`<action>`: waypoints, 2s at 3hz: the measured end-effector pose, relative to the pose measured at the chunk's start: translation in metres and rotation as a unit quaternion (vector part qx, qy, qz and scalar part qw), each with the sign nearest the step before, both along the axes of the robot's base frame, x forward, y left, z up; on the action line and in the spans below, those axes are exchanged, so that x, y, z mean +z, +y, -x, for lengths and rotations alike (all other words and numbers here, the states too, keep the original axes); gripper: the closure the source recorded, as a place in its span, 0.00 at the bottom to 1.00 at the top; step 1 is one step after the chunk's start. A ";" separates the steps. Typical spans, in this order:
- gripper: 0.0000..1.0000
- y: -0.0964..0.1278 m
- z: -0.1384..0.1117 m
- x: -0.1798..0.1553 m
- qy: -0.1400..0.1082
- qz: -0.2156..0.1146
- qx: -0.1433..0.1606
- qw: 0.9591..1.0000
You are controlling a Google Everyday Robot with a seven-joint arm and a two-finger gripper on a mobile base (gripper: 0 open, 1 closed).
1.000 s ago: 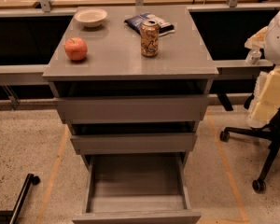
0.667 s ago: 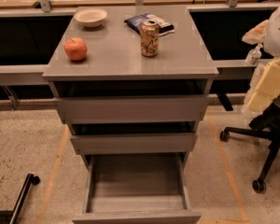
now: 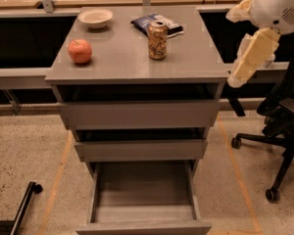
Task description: Place orange can into bottom drawer
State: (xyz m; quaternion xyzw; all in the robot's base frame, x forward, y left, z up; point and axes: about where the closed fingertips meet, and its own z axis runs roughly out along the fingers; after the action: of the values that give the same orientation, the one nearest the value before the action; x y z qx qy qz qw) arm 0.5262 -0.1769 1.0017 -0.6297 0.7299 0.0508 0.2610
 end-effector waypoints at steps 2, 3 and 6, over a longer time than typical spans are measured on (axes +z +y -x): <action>0.00 0.009 -0.021 0.000 -0.009 -0.036 -0.021 0.999; 0.00 0.020 -0.057 -0.010 -0.023 -0.080 -0.035 0.996; 0.00 0.025 -0.187 -0.083 -0.004 -0.226 -0.084 0.971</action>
Offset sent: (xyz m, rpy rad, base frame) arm 0.0240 0.0061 -0.0111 0.0990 0.0067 -0.0913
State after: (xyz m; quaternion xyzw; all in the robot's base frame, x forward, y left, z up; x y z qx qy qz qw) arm 0.7132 -0.1517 0.9188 -0.4908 0.7491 0.1897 0.4024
